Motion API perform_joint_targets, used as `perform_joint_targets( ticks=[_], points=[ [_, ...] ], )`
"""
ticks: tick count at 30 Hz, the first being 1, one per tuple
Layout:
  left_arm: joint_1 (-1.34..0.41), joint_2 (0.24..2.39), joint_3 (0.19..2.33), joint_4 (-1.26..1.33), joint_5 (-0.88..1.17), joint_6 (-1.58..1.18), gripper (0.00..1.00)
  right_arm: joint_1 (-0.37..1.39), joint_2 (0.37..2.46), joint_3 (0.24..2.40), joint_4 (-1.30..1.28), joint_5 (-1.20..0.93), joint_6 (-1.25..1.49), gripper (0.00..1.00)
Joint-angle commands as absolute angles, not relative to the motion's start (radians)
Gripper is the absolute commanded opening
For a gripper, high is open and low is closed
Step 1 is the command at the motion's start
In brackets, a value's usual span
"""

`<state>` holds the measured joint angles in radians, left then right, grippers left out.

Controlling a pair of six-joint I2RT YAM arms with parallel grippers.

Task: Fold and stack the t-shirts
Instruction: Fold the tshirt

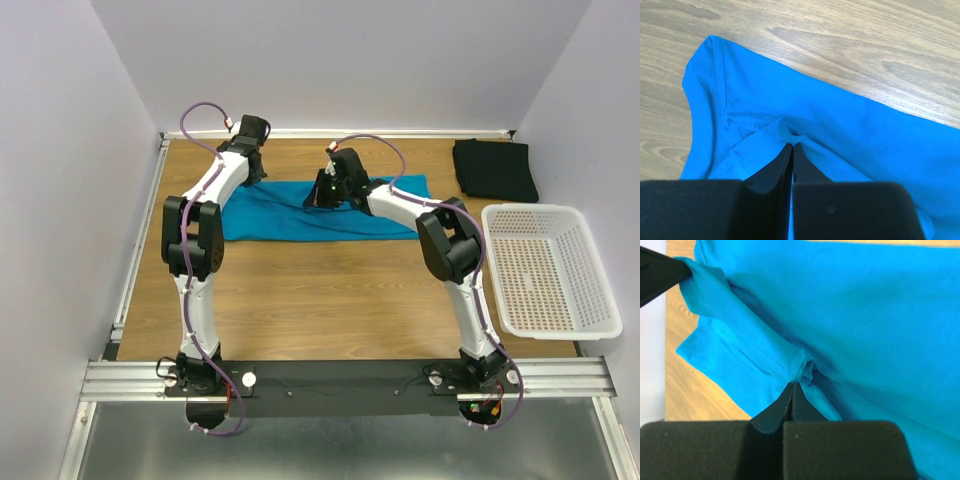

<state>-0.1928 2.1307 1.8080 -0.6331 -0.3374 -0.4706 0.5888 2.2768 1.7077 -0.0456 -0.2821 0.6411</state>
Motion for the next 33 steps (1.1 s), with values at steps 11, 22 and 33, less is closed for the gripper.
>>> perform_joint_targets(
  ticks=[11,22,33],
  points=[
    [-0.178,2.194,1.812,-0.690,-0.433,-0.445,0.19,0.597,2.301,1.677,-0.071,-0.350,0.680,0.01],
    [-0.179,2.100,1.773,-0.655,-0.440,-0.480,0.66,0.598,2.240,1.680,-0.115,-0.295,0.615,0.41],
    [-0.086,1.680,1.299,-0.522,-0.367,-0.575,0.66,0.509,1.965,1.497,-0.298,-0.101,0.359,0.59]
  ],
)
